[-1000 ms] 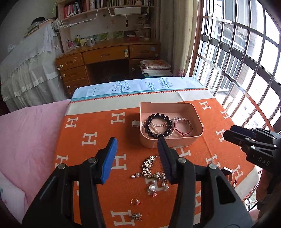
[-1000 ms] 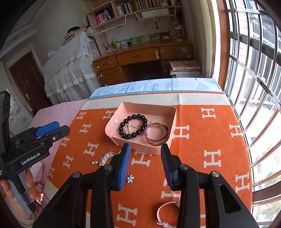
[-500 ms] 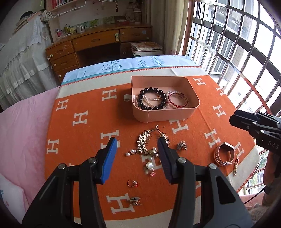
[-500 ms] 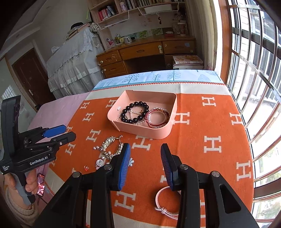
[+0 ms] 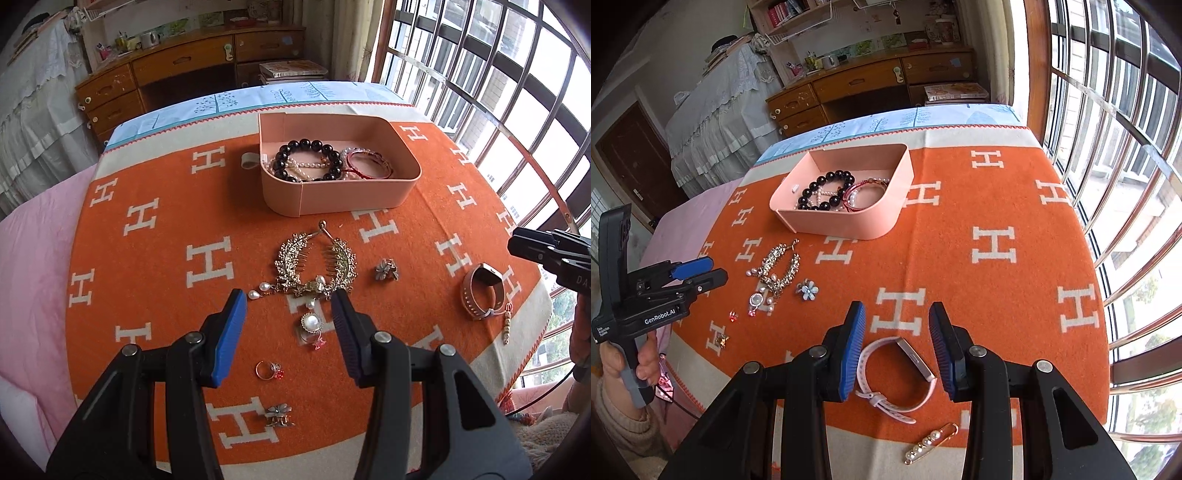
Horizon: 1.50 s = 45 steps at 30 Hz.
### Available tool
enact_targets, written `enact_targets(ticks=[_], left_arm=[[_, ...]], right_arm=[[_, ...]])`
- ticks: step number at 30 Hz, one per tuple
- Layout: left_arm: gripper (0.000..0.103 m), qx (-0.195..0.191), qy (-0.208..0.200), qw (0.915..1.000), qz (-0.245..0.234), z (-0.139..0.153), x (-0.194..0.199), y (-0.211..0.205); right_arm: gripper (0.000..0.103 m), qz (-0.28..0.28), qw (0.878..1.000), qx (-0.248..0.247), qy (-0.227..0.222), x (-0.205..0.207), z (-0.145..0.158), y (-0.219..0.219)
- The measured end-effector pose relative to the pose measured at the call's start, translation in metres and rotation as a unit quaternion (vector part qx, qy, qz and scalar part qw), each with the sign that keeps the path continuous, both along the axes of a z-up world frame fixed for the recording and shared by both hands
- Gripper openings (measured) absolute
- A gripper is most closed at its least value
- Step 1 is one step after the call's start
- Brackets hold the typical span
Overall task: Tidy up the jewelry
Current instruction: 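Lift both grippers away from the box toward the remaining jewelry, then close the right gripper on the white smartwatch band, then lower the left gripper onto the gold leaf hair comb while the right holds the watch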
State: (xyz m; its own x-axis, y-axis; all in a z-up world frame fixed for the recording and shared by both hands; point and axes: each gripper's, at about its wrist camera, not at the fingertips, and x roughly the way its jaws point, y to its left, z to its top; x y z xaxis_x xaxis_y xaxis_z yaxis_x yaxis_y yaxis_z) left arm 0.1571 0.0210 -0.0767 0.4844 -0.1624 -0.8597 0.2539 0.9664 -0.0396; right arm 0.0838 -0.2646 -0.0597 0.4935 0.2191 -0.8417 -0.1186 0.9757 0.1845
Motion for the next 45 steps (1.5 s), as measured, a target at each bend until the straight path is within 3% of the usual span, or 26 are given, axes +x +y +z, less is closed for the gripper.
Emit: enact_targets(ticks=[4,11,17,23,25,27,31,35,37,41,45], left_arm=[[0.045,0.008,0.001,0.9994,-0.033,-0.007,-0.001,-0.005],[0.045,0.042,0.004,0.9961,-0.077,-0.014,0.002,-0.015],[0.045,0.067,0.005,0.9908,-0.117,-0.019,0.003,-0.024],[0.045,0.117,0.005,0.9787,-0.169,-0.03,0.01,-0.034],[0.045,0.132,0.004,0.973,-0.189,-0.033,0.013,-0.039],[0.045,0.147,0.002,0.9658,-0.214,-0.037,0.015,-0.044],[0.043,0.174,-0.007,0.9484,-0.265,-0.044,0.017,-0.057],[0.023,0.197,0.003,0.9311,-0.307,-0.055,0.022,-0.067],[0.022,0.198,0.015,0.9259,-0.321,-0.06,0.026,-0.069],[0.018,0.186,0.04,0.9207,-0.341,-0.062,0.035,-0.069],[0.015,0.185,0.07,0.9232,-0.329,-0.064,0.044,-0.074]], right_arm=[[0.036,0.0,1.0,0.0,0.019,-0.011,-0.014,-0.008],[0.036,0.096,0.995,-0.023,0.03,-0.033,-0.028,0.015],[0.036,0.147,0.988,-0.039,0.031,-0.043,-0.032,0.034],[0.036,0.19,0.976,-0.091,0.045,-0.045,-0.056,0.051],[0.031,0.199,0.972,-0.119,0.037,-0.047,-0.061,0.057],[0.013,0.198,0.969,-0.142,0.031,-0.045,-0.066,0.06],[0.01,0.173,0.978,-0.114,0.035,-0.035,-0.066,0.056],[0.01,0.156,0.983,-0.095,0.029,-0.025,-0.064,0.054],[0.01,0.153,0.984,-0.088,0.028,-0.023,-0.064,0.053],[0.01,0.15,0.985,-0.079,0.03,-0.02,-0.064,0.05],[0.01,0.146,0.986,-0.073,0.035,-0.019,-0.067,0.048]])
